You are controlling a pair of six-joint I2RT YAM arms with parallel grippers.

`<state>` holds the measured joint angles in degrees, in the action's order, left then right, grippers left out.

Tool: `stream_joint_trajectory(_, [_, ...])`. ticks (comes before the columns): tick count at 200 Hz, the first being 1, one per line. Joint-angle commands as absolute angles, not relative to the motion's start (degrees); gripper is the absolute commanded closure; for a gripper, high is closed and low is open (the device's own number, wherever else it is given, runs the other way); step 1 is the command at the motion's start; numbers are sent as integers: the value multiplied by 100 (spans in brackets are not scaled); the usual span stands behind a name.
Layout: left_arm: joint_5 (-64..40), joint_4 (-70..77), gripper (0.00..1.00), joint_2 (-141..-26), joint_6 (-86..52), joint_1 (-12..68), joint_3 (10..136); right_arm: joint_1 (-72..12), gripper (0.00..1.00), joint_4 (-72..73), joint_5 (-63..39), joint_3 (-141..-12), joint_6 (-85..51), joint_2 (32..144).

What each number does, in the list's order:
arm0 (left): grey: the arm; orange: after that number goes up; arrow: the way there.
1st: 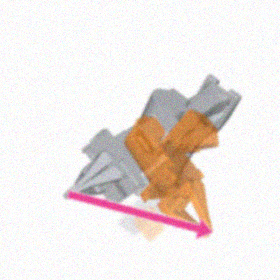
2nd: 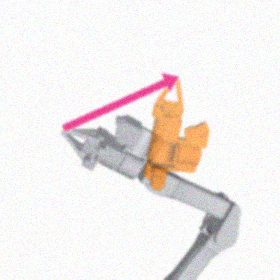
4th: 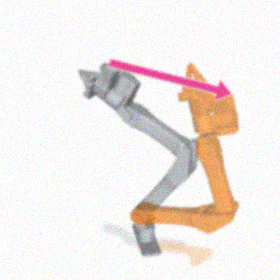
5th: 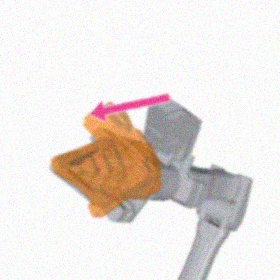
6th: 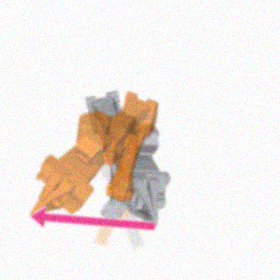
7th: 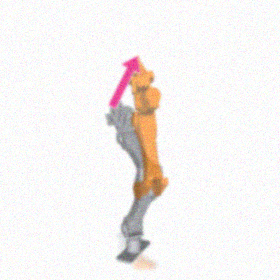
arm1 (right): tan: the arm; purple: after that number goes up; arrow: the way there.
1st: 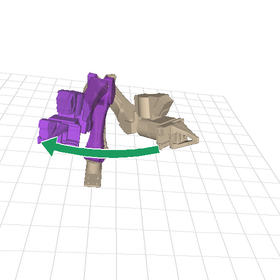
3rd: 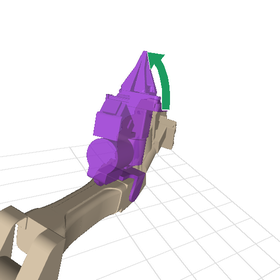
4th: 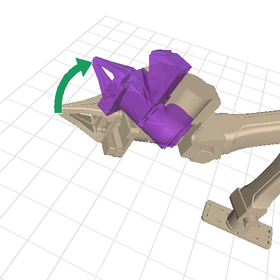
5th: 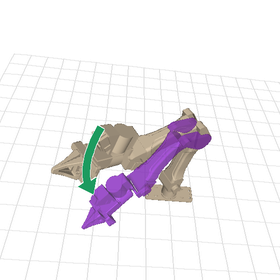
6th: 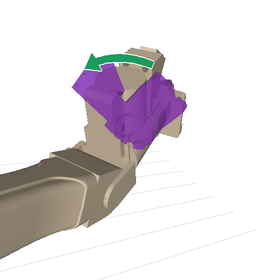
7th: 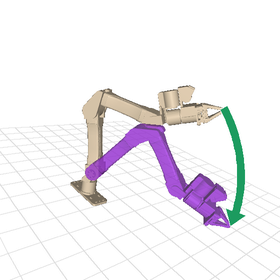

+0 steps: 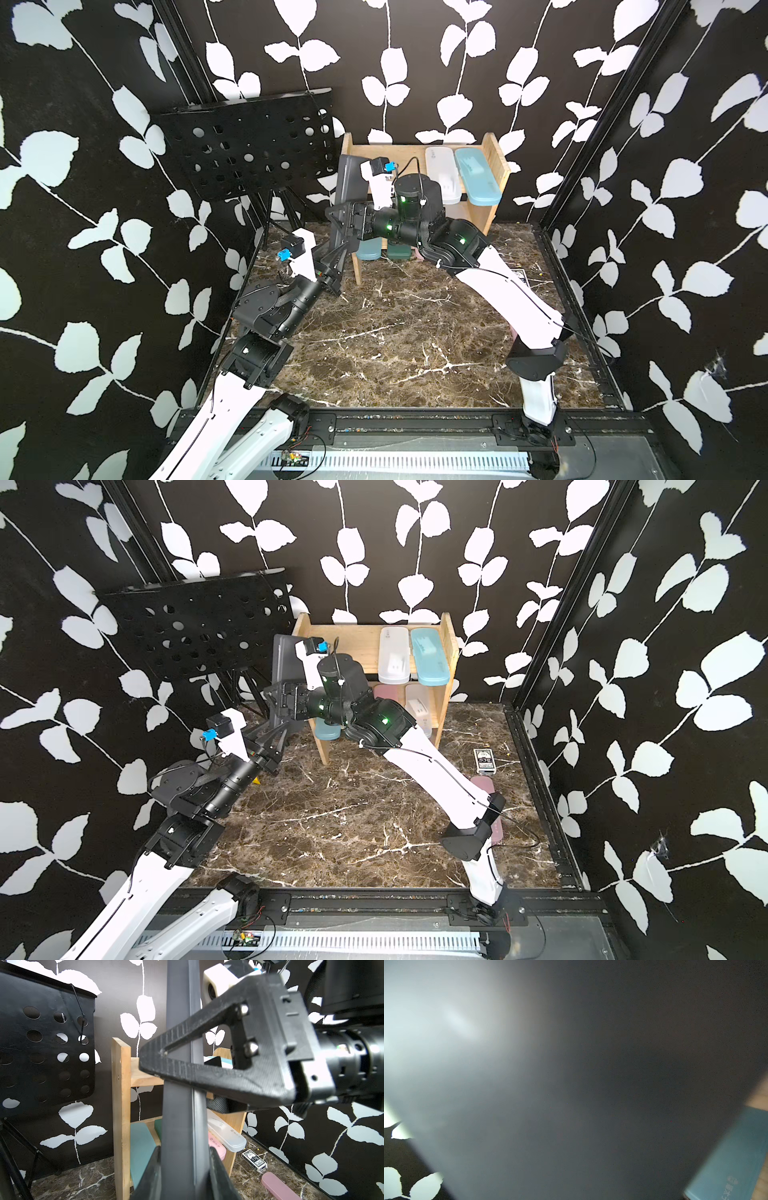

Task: Remove the pencil cases from the shelf
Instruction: Pick up the pencil case from the shelf, then place the pencil case at the center of the board.

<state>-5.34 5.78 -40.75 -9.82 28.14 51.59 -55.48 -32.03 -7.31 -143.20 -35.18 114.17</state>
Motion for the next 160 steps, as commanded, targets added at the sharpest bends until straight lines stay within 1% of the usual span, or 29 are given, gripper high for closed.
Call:
stream_joint_trajectory(1, [-486,932,100,-3961,-940,2821,5143,-5564,24,-3092,-714,-14488,-3465,11331])
stream_joint_trajectory(15, [-411,928,99,-3959,-971,2819,5118,-5566,26,-3172,-659,-14486,-3423,11282])
stream_joint_trajectory(19, [-400,930,88,-3955,-980,2817,5114,-5565,27,-3206,-622,-14484,-3401,11266])
stream_joint_trajectory(23, [-375,932,73,-3953,-986,2823,5107,-5564,27,-3239,-598,-14482,-3374,11241])
stream_joint_trajectory(25, [-371,932,63,-3955,-991,2822,5102,-5564,27,-3273,-582,-14484,-3359,11223])
stream_joint_trajectory(28, [-354,934,51,-3951,-997,2821,5098,-5560,27,-3316,-562,-14484,-3331,11206])
stream_joint_trajectory(32, [-334,927,37,-3948,-1002,2821,5095,-5555,27,-3391,-522,-14484,-3296,11179])
stream_joint_trajectory(41, [-279,906,13,-3958,-1026,2821,5096,-5527,28,-3622,-445,-14476,-3195,11114])
stream_joint_trajectory(45, [-258,895,5,-3964,-1029,2821,5097,-5508,28,-3755,-425,-14476,-3140,11061])
stream_joint_trajectory(47, [-245,885,2,-3964,-1028,2821,5095,-5490,28,-3826,-407,-14471,-3110,11047])
stream_joint_trajectory(65, [-117,772,1,-3941,-998,2821,5116,-5333,28,-4621,-217,-14204,-2809,10737])
stream_joint_trajectory(81, [24,670,1,-3906,-960,2821,5125,-5063,28,-5325,-97,-13467,-2582,10173])
stream_joint_trajectory(103, [109,618,1,-3897,-910,2814,5091,-4557,27,-5984,-43,-11741,-2444,9235])
stream_joint_trajectory(128, [125,656,1,-3969,-979,2820,5052,-3847,27,-6403,-426,-9815,-2440,8130])
stream_joint_trajectory(144, [101,703,1,-4034,-1019,2821,5003,-3441,26,-6410,-407,-8667,-2270,7591])
stream_joint_trajectory(160, [91,792,1,-4123,-1087,2816,4964,-2968,26,-6235,-462,-7744,-2202,7301])
